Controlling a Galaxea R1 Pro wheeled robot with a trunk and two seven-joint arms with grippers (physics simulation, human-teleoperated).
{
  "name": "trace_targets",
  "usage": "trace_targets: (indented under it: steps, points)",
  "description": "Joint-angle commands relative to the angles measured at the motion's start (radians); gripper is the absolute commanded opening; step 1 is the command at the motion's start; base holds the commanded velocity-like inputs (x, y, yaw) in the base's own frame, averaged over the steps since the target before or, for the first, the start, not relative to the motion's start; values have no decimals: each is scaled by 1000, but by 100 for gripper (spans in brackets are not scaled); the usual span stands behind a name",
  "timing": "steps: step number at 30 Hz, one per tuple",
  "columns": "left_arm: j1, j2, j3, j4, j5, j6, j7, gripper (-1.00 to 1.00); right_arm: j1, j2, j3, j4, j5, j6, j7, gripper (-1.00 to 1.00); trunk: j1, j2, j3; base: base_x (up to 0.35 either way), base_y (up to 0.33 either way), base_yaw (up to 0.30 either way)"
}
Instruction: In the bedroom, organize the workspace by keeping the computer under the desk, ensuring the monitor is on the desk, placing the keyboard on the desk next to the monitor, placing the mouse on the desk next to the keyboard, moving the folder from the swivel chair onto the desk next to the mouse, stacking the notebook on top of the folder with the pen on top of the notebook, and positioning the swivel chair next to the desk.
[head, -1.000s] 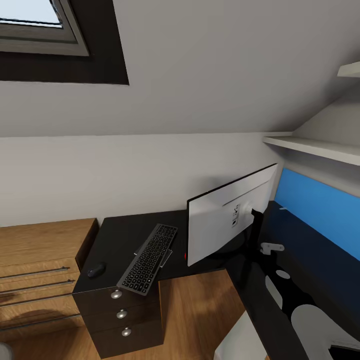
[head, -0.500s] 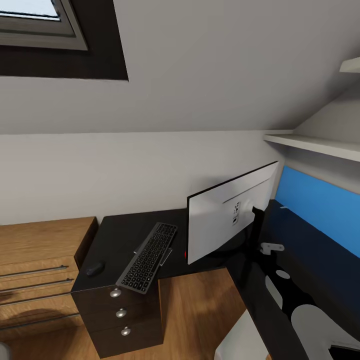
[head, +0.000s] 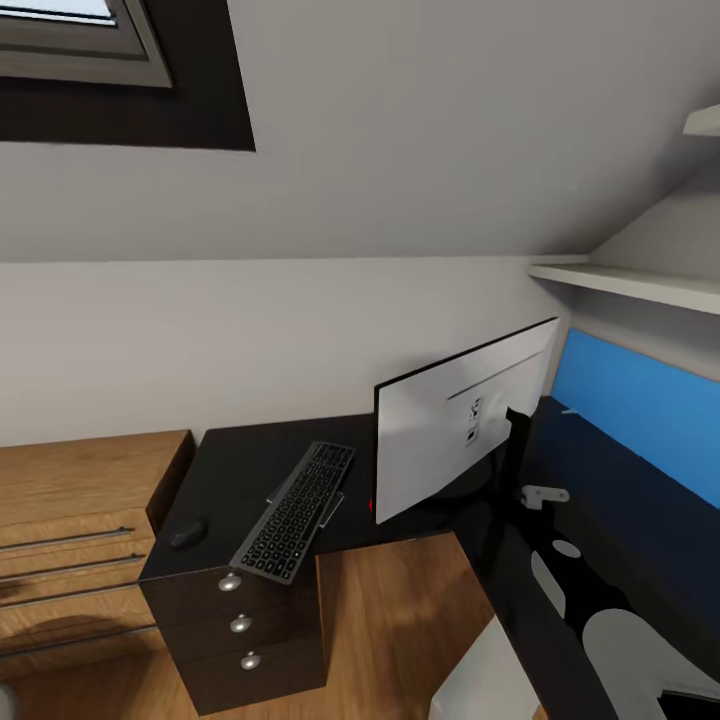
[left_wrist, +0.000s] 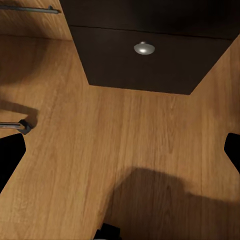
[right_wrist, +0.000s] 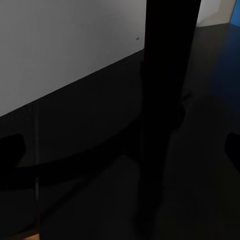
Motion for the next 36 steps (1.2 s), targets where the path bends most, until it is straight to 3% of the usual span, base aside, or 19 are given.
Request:
trace_targets:
  steps: [1, 17, 36]
  points:
    - [0, 1, -5, -1, 10, -1, 8, 100, -1, 0, -4, 1, -6, -3, 6, 100, 4, -8, -4, 0, 0, 0]
    - [0, 1, -4, -1, 10, -1, 8, 100, -1, 0, -4, 8, -3, -30, -3, 100, 65, -120, -54, 0, 0, 0]
    - [0, 1, -4, -1, 10, -1, 8, 100, -1, 3, -2, 41, -3, -111, -156, 100, 138, -253, -114, 0, 0, 0]
